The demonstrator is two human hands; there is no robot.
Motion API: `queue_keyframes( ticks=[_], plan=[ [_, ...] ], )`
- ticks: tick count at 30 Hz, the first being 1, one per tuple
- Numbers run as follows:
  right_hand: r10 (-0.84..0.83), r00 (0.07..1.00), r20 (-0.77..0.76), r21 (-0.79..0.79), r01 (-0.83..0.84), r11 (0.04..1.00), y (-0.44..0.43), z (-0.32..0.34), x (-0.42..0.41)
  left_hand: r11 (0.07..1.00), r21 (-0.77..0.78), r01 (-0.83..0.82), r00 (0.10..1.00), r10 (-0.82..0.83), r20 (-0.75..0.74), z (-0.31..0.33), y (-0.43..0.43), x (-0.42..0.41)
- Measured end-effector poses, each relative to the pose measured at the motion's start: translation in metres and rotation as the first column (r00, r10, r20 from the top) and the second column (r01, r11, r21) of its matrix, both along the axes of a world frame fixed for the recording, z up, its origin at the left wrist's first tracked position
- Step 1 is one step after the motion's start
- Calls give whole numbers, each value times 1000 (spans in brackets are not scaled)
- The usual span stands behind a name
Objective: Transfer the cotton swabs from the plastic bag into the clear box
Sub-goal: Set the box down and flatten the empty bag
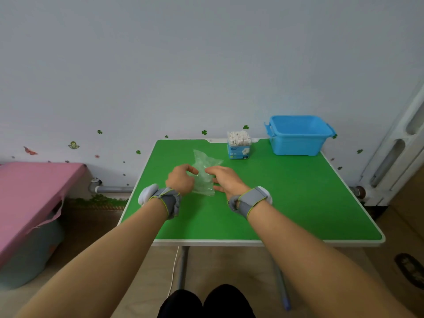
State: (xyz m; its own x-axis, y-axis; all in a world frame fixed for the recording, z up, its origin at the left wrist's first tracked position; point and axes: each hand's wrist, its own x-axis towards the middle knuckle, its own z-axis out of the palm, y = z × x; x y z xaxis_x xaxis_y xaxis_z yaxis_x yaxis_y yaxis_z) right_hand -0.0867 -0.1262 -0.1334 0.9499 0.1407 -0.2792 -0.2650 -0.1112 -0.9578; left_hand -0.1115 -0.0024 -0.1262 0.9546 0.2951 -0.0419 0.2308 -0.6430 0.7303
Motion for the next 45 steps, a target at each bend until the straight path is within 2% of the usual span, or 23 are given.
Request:
queue_keyframes(
  ticks=[6, 10, 15, 19, 25, 31, 35, 38, 45],
  plan=[
    [0, 997, 73, -12, 0, 1000, 4, -4, -12, 984, -167, 55, 998, -57, -4, -9, -4, -8],
    [-51, 995, 89, 33, 48, 998, -5, 3, -20, 975, -204, 88, 994, -73, 79, -3, -15, -12],
    [-200, 965, 171, 122, 181, 976, -27, 23, -18, 979, -158, 127, 974, -93, 206, 22, -39, -11],
    [-352, 894, 278, 133, 327, 936, -48, 37, -9, 984, -65, 166, 934, -136, 330, 43, -63, -6],
    [-395, 830, 395, 99, 389, 916, -89, 60, 9, 974, -27, 227, 872, -191, 450, 71, -107, 13],
    [-509, 673, 536, 87, 556, 827, -145, 88, 37, 925, -74, 373, 805, -283, 522, 96, -161, 46],
    [-549, 598, 584, 48, 650, 759, -180, 97, 64, 894, -7, 448, 759, -376, 532, 102, -195, 76],
    [-535, 583, 612, -39, 697, 716, -198, 98, 84, 883, 47, 466, 734, -416, 536, 99, -214, 96],
    [-486, 567, 665, -124, 725, 677, -222, 89, 117, 853, 167, 494, 718, -509, 474, 79, -234, 128]
  ],
)
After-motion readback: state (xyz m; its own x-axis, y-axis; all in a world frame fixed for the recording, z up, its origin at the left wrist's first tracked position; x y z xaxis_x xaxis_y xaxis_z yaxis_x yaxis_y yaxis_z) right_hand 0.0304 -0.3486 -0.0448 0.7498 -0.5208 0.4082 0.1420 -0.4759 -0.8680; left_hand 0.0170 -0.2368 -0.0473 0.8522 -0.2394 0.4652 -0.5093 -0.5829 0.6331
